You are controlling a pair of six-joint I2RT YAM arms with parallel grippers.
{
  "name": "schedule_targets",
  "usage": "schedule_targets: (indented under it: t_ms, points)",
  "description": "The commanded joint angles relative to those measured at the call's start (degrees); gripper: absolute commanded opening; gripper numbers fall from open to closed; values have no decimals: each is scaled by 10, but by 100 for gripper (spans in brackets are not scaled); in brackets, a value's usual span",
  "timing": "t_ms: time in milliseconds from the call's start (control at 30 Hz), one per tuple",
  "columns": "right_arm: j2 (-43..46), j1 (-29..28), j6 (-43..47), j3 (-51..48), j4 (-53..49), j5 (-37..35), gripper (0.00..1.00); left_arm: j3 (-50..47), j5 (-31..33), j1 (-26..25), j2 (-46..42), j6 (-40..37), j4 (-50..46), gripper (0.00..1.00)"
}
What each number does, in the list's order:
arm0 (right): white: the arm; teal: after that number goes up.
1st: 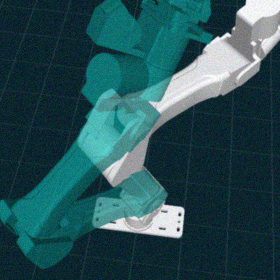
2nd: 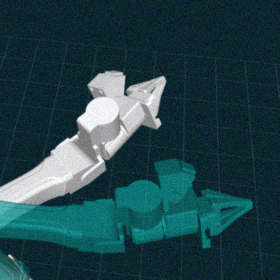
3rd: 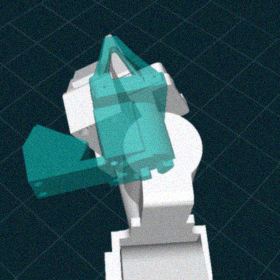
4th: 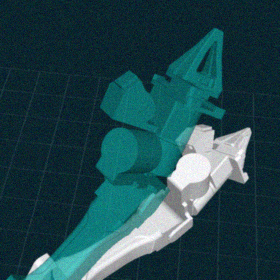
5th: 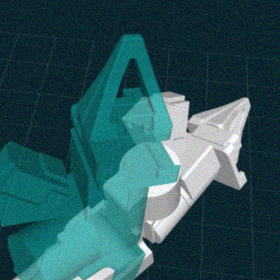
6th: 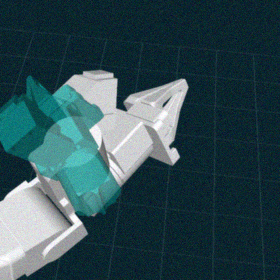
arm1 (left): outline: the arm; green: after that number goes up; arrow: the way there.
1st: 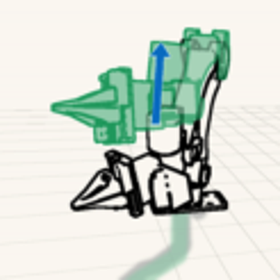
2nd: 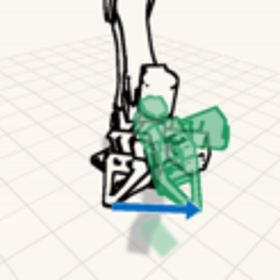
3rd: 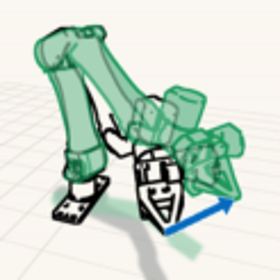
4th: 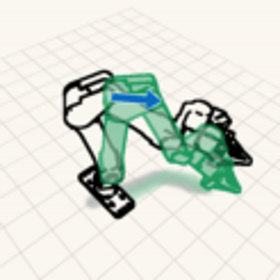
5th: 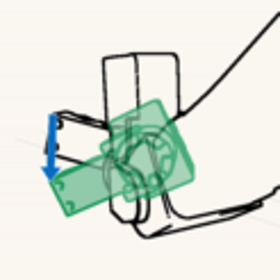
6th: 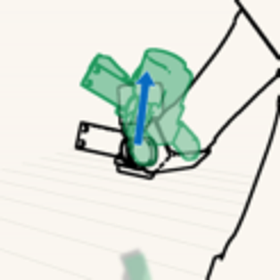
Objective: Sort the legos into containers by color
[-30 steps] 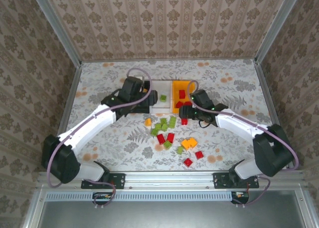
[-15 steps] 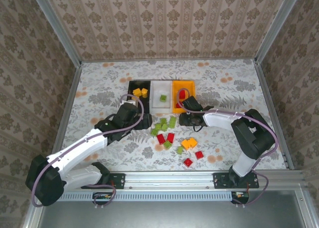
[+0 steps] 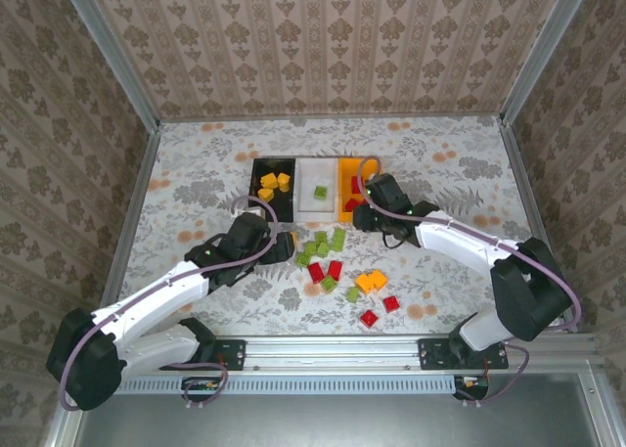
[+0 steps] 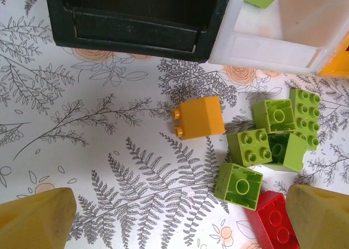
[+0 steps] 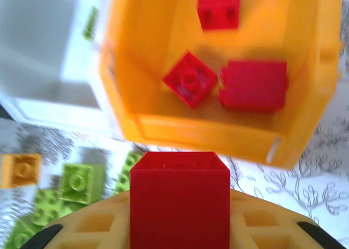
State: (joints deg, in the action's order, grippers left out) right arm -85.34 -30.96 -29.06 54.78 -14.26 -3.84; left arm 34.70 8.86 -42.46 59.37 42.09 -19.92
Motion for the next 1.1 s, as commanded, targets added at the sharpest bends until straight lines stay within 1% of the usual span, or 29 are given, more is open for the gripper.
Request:
schedule_targets:
  t_ms: [0,200,267,300,333,400,533,600,733,833,933,1067]
  points:
    - [-33,21,12,62,-27,-3,29,-11,-1,-5,-8,15,5,100]
    - [-149,52,14,166,-34,-2,29,-12,-13,-9,-4,12,4,100]
    - [-179,59,14,192,-38,-6,32,-10,-14,-10,-1,11,0,100]
    - [-192,60,13,206,-43,-6,35,-9,-17,-11,1,11,-1,100]
    - [-201,61,14,217,-47,-2,42,-8,-19,-11,2,9,0,100]
    - [-208,61,16,235,-56,3,60,-5,-23,-13,4,3,0,100]
    - [-169,56,17,224,-51,7,74,20,-29,-21,23,-24,-3,98]
    - [-139,52,17,201,-46,8,76,49,-27,-31,52,-44,-12,96]
    - [-68,44,10,131,-34,8,77,131,-10,-74,160,-85,-38,90]
    - [-15,44,1,71,-27,1,77,182,1,-98,243,-106,-38,82]
    - [35,46,-7,19,-22,-10,78,227,26,-112,307,-128,-42,75]
    - [93,49,-12,-24,-25,-13,78,275,46,-116,374,-153,-54,66]
